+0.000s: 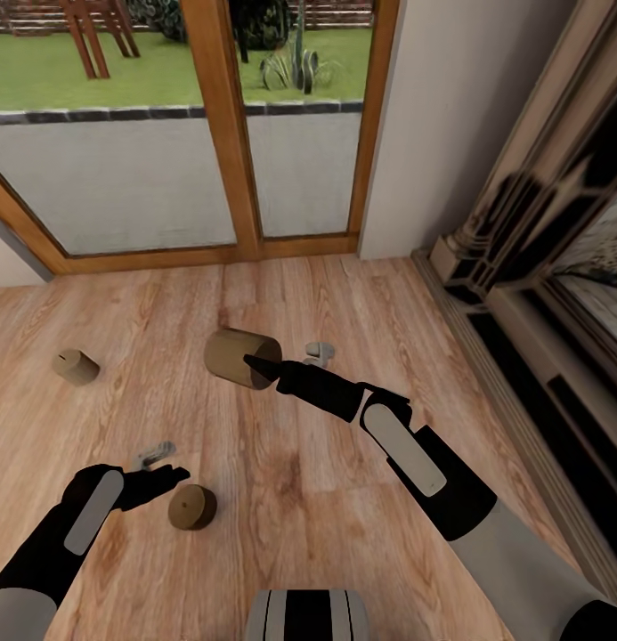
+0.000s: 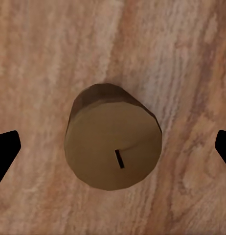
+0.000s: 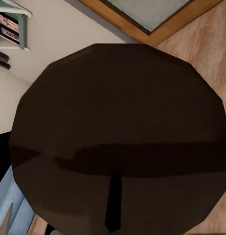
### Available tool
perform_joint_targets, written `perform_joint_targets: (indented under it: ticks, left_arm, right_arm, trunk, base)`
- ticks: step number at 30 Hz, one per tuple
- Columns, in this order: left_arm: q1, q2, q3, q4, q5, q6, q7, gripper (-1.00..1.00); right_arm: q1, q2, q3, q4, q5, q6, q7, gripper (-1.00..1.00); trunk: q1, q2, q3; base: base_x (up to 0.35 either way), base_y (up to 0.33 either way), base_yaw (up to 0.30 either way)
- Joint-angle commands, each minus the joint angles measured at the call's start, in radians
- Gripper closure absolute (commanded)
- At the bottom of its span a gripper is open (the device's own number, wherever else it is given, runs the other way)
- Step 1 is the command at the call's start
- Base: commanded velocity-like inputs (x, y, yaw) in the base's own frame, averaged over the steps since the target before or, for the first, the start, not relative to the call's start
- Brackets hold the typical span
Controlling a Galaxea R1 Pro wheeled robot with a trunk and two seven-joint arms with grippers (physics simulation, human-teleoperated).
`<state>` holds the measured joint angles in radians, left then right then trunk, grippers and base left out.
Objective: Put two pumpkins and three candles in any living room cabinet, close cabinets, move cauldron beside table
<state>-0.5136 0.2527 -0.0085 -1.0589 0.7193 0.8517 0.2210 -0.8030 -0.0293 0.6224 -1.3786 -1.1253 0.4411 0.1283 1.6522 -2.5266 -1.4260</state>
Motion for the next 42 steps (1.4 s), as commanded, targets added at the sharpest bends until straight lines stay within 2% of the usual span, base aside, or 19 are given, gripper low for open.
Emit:
perform_joint_targets:
  ticks: [1, 6, 12, 16, 21, 25, 33, 38, 42]
  left_arm:
    - [0.000, 0.000, -0.001, -0.001, 0.010, 0.000, 0.009, -1.00]
    - [0.000, 0.000, -0.002, -0.001, 0.012, -0.047, 0.009, -1.00]
    - [0.000, 0.000, -0.002, 0.011, 0.010, -0.071, 0.009, -1.00]
    - [0.000, 0.000, -0.006, 0.041, 0.014, -0.143, 0.008, -1.00]
    - [0.000, -0.001, -0.016, 0.051, 0.014, -0.164, 0.008, -1.00]
    - [0.000, -0.021, -0.039, 0.052, 0.012, -0.166, 0.008, -1.00]
    - [0.000, -0.028, -0.044, 0.054, 0.013, -0.171, 0.006, -1.00]
    - [0.000, -0.029, -0.047, 0.068, 0.013, -0.216, 0.006, -1.00]
    - [0.000, -0.029, -0.051, 0.083, 0.012, -0.222, 0.006, -1.00]
  right_arm:
    - [-0.001, -0.001, 0.001, -0.001, -0.007, 0.002, 0.001, 1.00]
    - [-0.001, -0.001, 0.000, -0.001, -0.007, 0.002, 0.001, 1.00]
    - [-0.001, -0.001, 0.001, -0.001, -0.007, 0.002, 0.001, 1.00]
    - [-0.001, 0.000, 0.000, -0.001, -0.007, 0.002, 0.001, 1.00]
    - [-0.001, -0.001, 0.002, -0.001, -0.007, 0.002, 0.001, 1.00]
    - [-0.001, -0.001, 0.002, -0.001, -0.007, 0.002, 0.001, 1.00]
    - [-0.001, -0.001, 0.002, -0.002, -0.007, 0.002, 0.000, 1.00]
    - [-0.001, -0.001, 0.001, -0.001, -0.007, 0.002, 0.000, 1.00]
    - [-0.001, -0.001, 0.001, 0.000, -0.007, 0.002, 0.000, 1.00]
  trunk:
    - [0.000, -0.001, -0.005]
    - [0.002, -0.002, -0.024]
    - [0.005, -0.003, -0.047]
    - [0.007, -0.004, -0.063]
    - [0.007, -0.004, -0.063]
    - [0.007, -0.004, -0.063]
    - [0.007, -0.004, -0.063]
    - [0.009, -0.005, -0.082]
    - [0.009, -0.005, -0.082]
  base:
    - [0.000, 0.000, 0.000]
    - [0.000, 0.000, 0.000]
    - [0.000, 0.000, 0.000]
    - [0.000, 0.000, 0.000]
    - [0.000, 0.000, 0.000]
    - [0.000, 0.000, 0.000]
    - [0.000, 0.000, 0.000]
    - [0.000, 0.000, 0.000]
    - [0.000, 0.000, 0.000]
